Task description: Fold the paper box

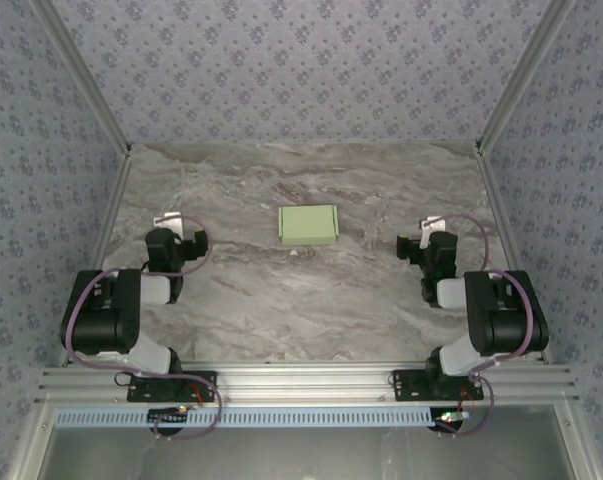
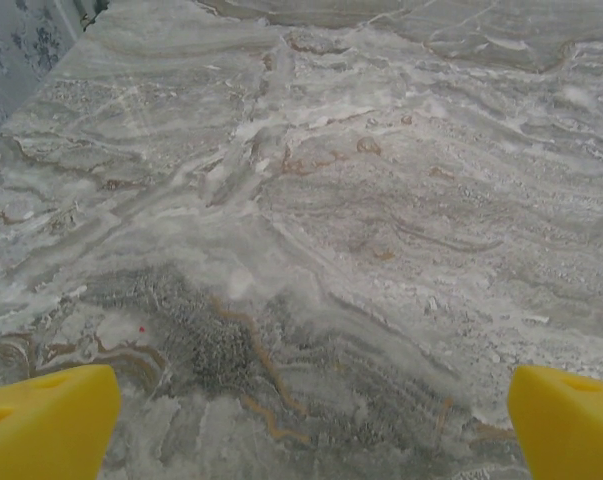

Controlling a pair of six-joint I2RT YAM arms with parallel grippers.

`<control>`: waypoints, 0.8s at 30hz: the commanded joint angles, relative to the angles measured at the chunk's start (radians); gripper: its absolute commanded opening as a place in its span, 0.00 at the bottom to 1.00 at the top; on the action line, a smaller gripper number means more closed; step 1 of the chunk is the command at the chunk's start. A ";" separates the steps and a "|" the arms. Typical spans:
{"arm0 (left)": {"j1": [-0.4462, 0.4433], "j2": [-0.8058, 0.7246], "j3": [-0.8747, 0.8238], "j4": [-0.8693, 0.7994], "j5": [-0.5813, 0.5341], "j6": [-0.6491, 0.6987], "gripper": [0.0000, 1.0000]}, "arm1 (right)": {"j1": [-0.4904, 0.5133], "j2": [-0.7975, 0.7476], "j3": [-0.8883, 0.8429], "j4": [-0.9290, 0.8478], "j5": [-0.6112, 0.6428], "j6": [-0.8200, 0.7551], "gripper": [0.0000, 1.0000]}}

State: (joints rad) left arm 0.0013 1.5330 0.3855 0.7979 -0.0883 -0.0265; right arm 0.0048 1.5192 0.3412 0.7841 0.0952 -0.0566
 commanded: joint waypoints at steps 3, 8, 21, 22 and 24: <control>0.010 0.000 0.025 0.015 0.033 0.001 0.99 | -0.037 0.004 0.049 0.006 -0.064 0.035 0.99; 0.011 0.000 0.026 0.018 0.030 0.001 0.99 | -0.037 0.004 0.049 0.006 -0.064 0.034 0.99; 0.010 0.000 0.026 0.015 0.031 0.002 0.99 | -0.035 0.003 0.048 0.006 -0.062 0.034 0.99; 0.010 0.000 0.026 0.016 0.032 0.002 0.99 | -0.035 0.003 0.049 0.005 -0.061 0.034 0.99; 0.010 0.000 0.026 0.016 0.030 0.002 0.99 | -0.035 0.003 0.048 0.006 -0.062 0.034 0.99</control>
State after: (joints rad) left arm 0.0074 1.5330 0.3904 0.7971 -0.0742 -0.0265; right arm -0.0269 1.5215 0.3721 0.7826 0.0368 -0.0406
